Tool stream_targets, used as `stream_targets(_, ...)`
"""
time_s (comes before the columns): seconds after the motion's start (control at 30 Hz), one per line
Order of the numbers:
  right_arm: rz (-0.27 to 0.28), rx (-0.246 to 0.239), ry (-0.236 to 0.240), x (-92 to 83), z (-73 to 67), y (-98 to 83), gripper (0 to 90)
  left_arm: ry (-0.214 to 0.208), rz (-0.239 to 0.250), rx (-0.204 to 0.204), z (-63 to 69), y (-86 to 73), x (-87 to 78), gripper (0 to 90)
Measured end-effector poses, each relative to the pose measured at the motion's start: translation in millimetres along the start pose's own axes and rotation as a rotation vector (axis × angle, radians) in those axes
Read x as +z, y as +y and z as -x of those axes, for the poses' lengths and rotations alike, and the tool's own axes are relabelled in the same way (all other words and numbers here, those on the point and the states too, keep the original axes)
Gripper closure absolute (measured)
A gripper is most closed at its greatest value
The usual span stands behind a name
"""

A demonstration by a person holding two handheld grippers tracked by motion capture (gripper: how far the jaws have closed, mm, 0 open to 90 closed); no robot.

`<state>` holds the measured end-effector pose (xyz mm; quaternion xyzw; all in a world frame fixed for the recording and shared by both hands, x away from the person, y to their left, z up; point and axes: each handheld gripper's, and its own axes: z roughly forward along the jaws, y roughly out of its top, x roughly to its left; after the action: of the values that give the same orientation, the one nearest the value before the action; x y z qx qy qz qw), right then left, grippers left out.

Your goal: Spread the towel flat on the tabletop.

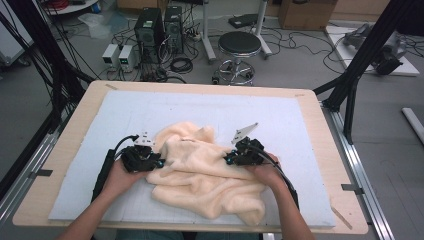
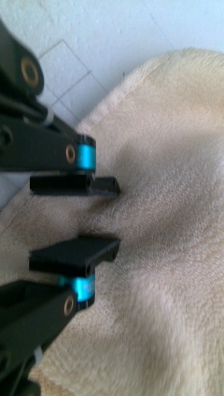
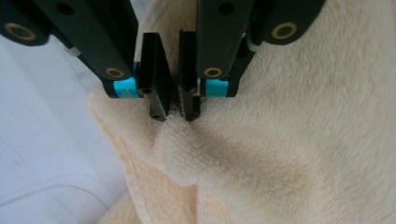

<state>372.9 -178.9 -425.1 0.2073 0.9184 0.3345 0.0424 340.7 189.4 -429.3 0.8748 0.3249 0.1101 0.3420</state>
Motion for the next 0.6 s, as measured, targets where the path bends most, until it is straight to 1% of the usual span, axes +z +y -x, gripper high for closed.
stream_targets(0.07,-0.003,-0.001,-0.012,-10.1,-1.5,-3.4,86.0,0.003,0.000,0.000,1.4,0.8,0.1,80.1)
stream_targets(0.1,0.008,-0.003,-0.038,-18.3,-4.1,-6.2,86.0,0.005,0.000,0.005,2.3,1.4,0.0,81.8)
stream_targets(0.13,0.016,-0.001,-0.046,-25.7,-6.2,-9.1,86.1,0.005,0.003,0.000,3.1,1.7,-0.4,82.5)
stream_targets(0.17,0.022,-0.005,-0.055,-31.4,-7.4,-11.6,86.1,0.000,0.002,0.004,3.2,2.4,-1.7,83.0)
stream_targets(0.2,0.037,0.002,-0.078,-47.2,-11.7,-19.0,86.2,-0.009,0.015,-0.007,4.1,3.1,-2.4,83.6)
stream_targets(0.23,0.037,0.002,-0.078,-47.2,-11.7,-19.0,86.2,-0.014,0.027,-0.010,4.9,4.0,-3.6,83.6)
stream_targets(0.33,0.032,-0.012,-0.109,-67.0,-20.1,-29.9,86.3,-0.053,0.068,-0.019,8.9,6.9,-8.5,83.7)
stream_targets(0.37,0.036,-0.014,-0.115,-71.9,-23.6,-33.4,86.3,-0.064,0.073,-0.016,11.9,8.0,-10.1,83.8)
stream_targets(0.43,0.032,-0.014,-0.116,-77.6,-31.6,-40.5,86.3,-0.075,0.072,0.008,19.4,8.8,-13.3,83.8)
stream_targets(0.47,0.023,-0.012,-0.115,-78.0,-35.3,-43.7,86.3,-0.085,0.063,0.025,24.0,8.1,-16.0,83.8)
stream_targets(0.53,0.010,-0.022,-0.113,-77.0,-42.0,-49.6,86.3,-0.106,0.065,0.035,30.0,4.5,-21.7,84.0)
stream_targets(0.57,0.004,-0.018,-0.100,-75.8,-48.1,-55.3,86.4,-0.121,0.065,0.045,32.3,1.4,-26.5,84.1)
stream_targets(0.6,0.004,-0.018,-0.100,-75.8,-48.1,-55.3,86.3,-0.134,0.071,0.040,34.3,-2.1,-31.2,84.1)
